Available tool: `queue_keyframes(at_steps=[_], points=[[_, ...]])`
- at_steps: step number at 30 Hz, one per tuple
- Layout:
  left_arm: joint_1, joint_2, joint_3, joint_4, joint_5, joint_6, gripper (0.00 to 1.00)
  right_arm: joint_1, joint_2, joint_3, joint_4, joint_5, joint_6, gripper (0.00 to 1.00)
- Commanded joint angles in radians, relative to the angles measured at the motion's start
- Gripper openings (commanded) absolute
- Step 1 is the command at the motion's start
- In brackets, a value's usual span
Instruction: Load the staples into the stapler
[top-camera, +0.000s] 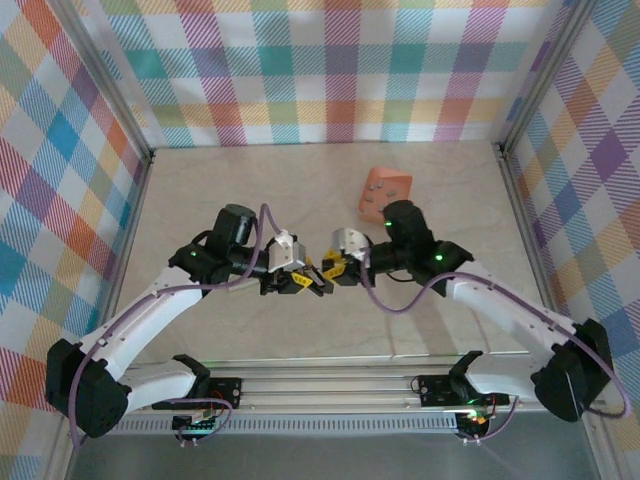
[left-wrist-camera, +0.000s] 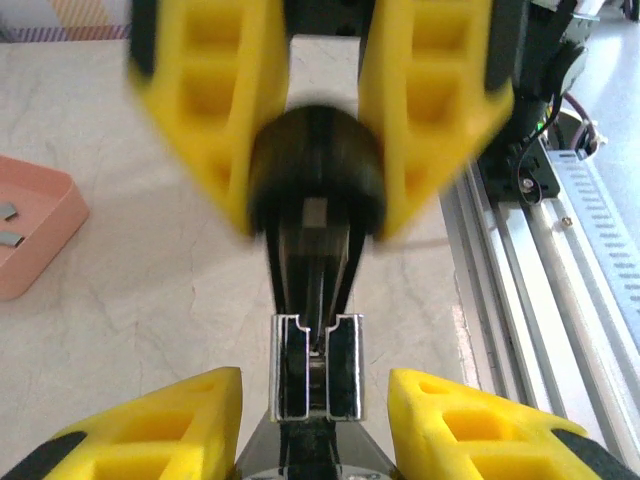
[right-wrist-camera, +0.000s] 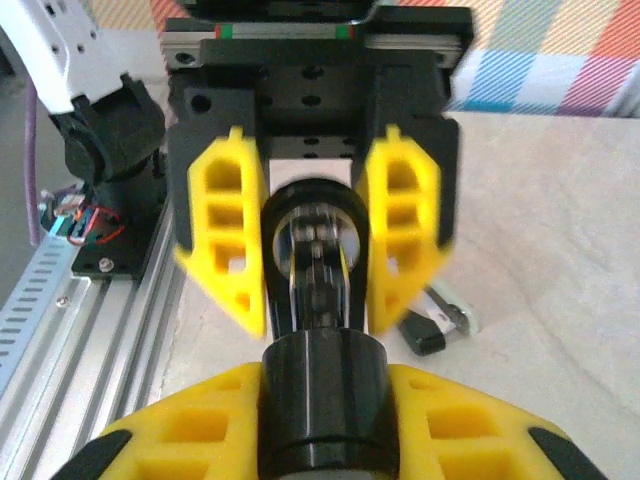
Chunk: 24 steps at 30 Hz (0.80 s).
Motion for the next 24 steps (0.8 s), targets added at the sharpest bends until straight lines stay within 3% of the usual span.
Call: queue_keyframes(at_steps=[1, 10, 13, 18, 24], points=[[0.052, -0.06, 0.022, 0.084, 0.119, -0.091, 0.0, -0.12, -0.087, -0.08, 0.093, -0.108, 0.097, 0.17], [0.162, -0.091, 0.044, 0.245, 0.257, -0.296, 0.0, -0.349, -0.174, -0.256, 0.138, -0.166, 0.18, 0.16], [0.181, -0.098, 0.079, 0.24, 0.28, -0.313, 0.0, -0.372, -0.173, -0.306, 0.157, -0.147, 0.191, 0.16], [0.22, -0.091, 0.118, 0.313, 0.309, -0.393, 0.0, -0.414, -0.173, -0.406, 0.345, -0.128, 0.307, 0.16], [0.235, -0.089, 0.148, 0.462, 0.28, -0.549, 0.0, -0.447, -0.144, -0.419, 0.294, -0.08, 0.279, 0.16]])
